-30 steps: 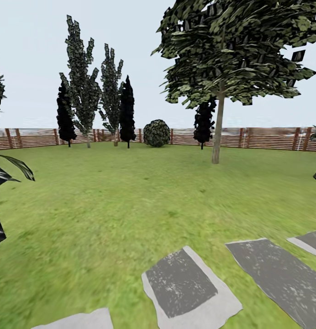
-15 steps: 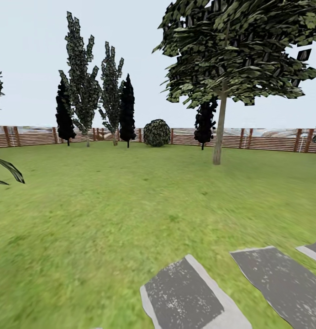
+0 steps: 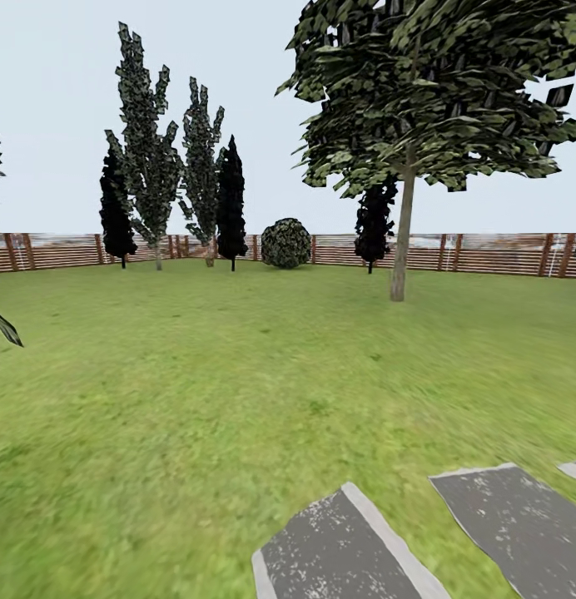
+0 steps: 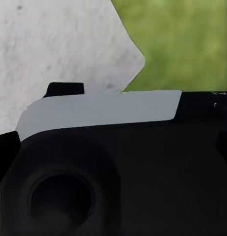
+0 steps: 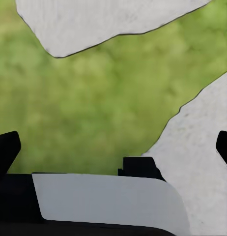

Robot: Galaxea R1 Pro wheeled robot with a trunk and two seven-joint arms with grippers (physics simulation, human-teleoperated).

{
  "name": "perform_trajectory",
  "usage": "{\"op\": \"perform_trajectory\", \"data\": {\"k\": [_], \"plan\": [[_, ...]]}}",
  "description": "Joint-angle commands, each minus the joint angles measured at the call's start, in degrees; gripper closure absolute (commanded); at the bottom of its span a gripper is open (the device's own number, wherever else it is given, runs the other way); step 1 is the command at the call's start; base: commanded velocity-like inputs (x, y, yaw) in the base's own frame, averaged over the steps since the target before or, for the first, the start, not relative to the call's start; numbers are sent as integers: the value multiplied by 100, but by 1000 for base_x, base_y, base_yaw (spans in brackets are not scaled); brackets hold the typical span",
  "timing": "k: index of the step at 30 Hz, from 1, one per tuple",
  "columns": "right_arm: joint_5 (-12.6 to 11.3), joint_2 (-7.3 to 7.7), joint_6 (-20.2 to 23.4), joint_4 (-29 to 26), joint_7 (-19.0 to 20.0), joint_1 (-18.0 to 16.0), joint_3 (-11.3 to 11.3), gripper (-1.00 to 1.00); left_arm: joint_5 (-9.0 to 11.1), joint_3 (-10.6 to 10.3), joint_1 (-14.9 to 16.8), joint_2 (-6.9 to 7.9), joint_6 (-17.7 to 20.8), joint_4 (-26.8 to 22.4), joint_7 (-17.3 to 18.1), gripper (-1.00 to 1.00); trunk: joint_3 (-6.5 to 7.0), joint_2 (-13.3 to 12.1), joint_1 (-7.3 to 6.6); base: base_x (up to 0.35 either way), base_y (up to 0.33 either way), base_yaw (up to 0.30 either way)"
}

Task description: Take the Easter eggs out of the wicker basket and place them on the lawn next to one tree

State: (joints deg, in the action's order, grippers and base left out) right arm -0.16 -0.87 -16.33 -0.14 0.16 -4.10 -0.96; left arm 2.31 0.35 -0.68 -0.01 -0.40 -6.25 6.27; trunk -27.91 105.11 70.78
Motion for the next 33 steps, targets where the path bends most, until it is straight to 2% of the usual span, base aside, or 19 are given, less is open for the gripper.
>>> {"op": "perform_trajectory", "data": {"k": [1,26,33], "plan": [[-2,-1,-19,5,2,-3,-10,-100,24,4,-2,0,-4,-8,16,-100,-5,2,3,322,0,0],[0,-1,-18,5,2,-3,-10,-100,24,2,-2,-6,-4,-8,6,-100,-5,2,3,321,0,26],[18,-12,-19,-7,10,-3,19,-100,24,1,-2,7,-4,-8,23,-100,-5,2,3,123,0,5]]}}
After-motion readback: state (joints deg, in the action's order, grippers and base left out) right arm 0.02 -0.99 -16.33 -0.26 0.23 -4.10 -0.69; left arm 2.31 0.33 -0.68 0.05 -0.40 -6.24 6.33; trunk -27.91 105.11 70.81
